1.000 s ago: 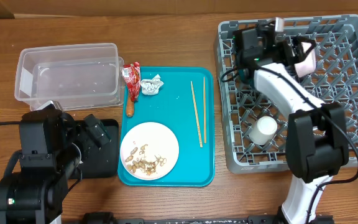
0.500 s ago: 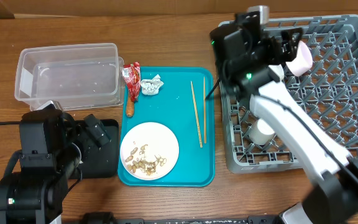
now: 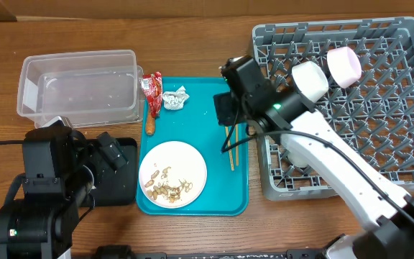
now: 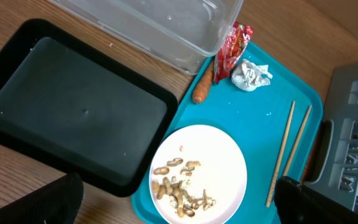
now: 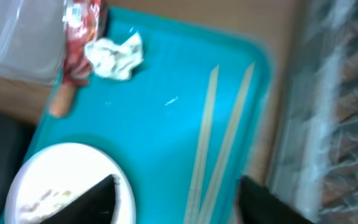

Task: Sort waste into correct bins and load items into the dishwasher
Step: 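Pinch one wooden chopstick on the tray with the right gripper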

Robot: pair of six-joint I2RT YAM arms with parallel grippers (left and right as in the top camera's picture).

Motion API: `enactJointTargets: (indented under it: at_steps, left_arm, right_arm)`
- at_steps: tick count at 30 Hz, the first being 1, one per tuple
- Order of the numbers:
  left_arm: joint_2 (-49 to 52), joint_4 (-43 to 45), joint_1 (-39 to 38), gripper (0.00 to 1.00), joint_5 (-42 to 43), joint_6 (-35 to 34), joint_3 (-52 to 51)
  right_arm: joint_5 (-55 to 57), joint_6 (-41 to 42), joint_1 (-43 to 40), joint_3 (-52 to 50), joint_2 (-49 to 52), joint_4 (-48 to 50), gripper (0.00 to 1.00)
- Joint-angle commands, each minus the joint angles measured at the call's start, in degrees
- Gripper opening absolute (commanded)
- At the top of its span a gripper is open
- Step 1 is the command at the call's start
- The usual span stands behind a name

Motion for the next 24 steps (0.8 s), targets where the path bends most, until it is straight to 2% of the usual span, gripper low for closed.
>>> enactJointTargets:
  at_steps: [1,10,20,24]
  left_arm:
    - [-0.07,0.07,-0.26,1.00,0.22,-0.74,0.79]
    - [-0.07,0.07,-0.26,1.00,0.22,-0.74,0.79]
    - [-0.07,0.04,-0.26,1.00,0.22,-0.74,0.79]
    - [-0.07,0.07,-0.26,1.00,0.22,-0.74,0.79]
  right_arm:
    - [-7.23,6.01,0.35,0.04,4.81,0.15,0.52]
    - [-7.19,6.03,-0.37,0.04,17.79,-0.22,0.52]
    - [-7.26,4.92,-1.66,0.04,24.22,-0.24,0.50]
    - [-7.28,4.92,-1.66,0.04,25.27,0.13,0.41]
